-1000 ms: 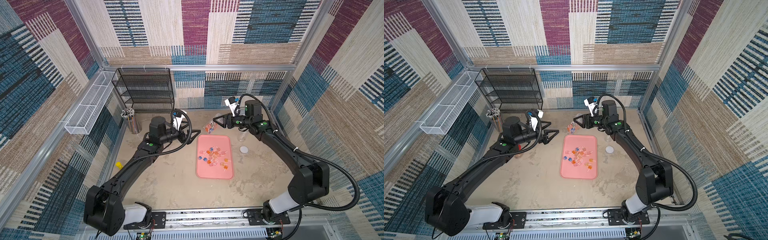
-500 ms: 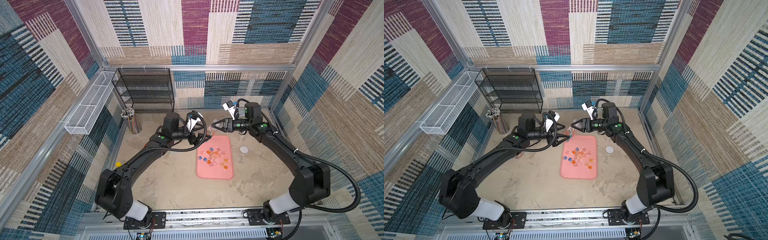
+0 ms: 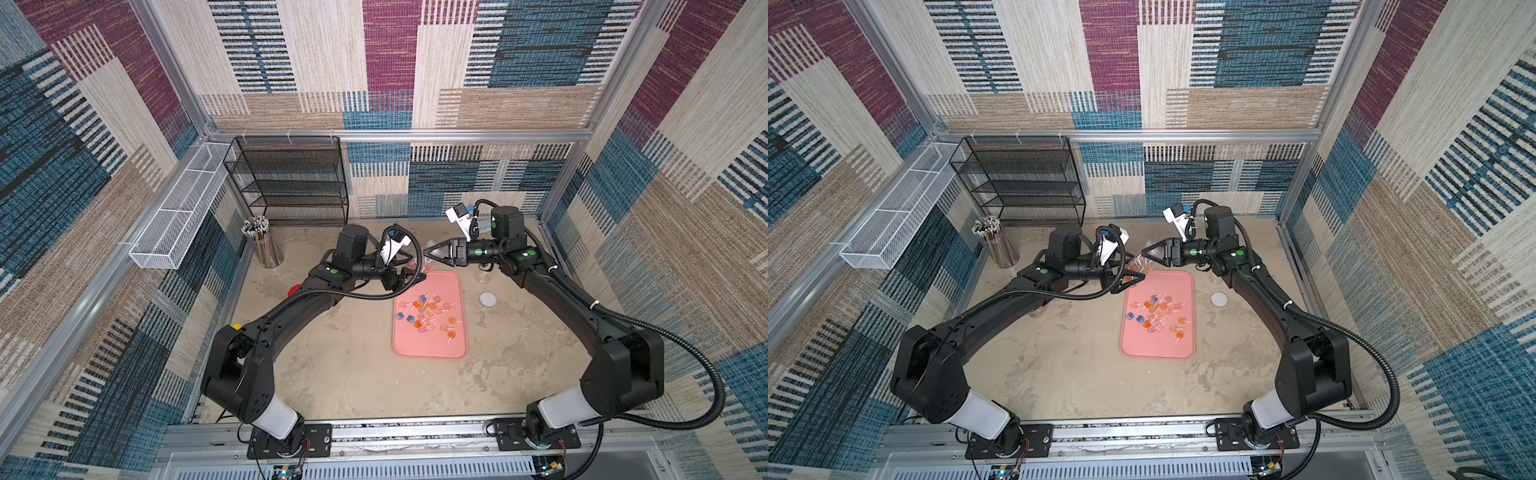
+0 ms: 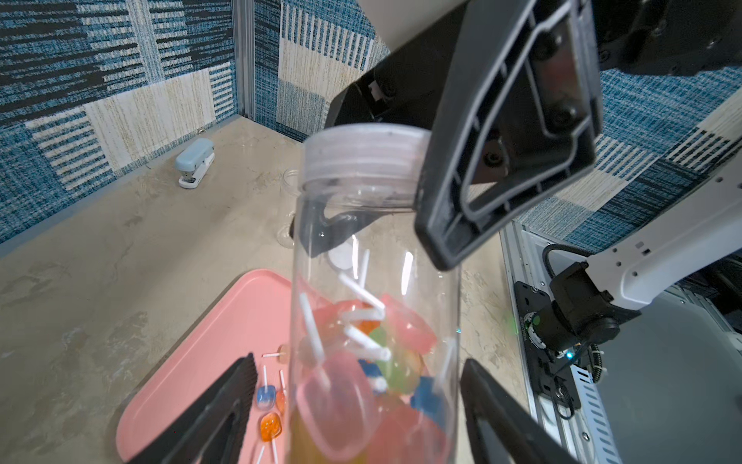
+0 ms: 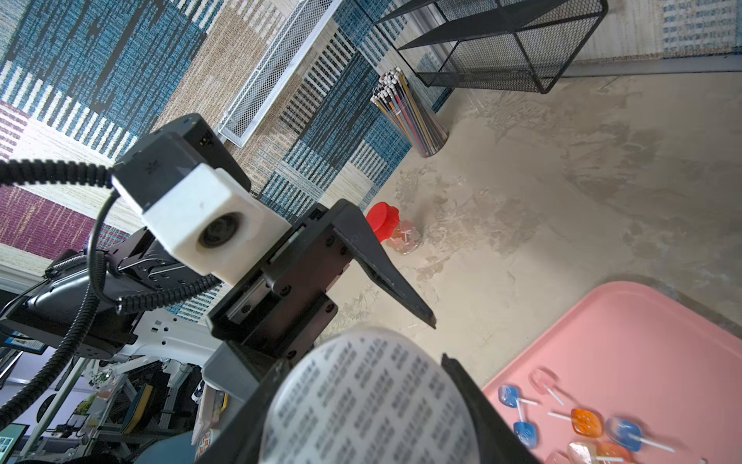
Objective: Pour the candies out of the jar
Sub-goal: Pick up the jar from the center of the board.
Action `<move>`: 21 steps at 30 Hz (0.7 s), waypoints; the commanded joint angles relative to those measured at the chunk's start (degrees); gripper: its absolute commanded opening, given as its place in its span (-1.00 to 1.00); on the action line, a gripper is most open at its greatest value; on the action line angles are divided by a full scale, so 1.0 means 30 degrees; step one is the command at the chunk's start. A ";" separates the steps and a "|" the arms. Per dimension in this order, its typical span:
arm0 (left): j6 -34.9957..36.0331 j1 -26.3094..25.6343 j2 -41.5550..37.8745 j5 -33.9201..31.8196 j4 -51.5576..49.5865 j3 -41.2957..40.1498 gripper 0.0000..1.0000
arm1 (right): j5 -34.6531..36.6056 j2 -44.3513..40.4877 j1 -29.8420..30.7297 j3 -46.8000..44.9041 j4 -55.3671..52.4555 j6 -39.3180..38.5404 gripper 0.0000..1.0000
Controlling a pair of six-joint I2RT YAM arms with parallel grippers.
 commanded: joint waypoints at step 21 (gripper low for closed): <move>-0.0523 -0.0011 0.0763 0.1326 -0.0360 0.0905 0.13 | -0.0700 -0.0481 0.0114 -0.0707 0.2257 0.0684 -0.15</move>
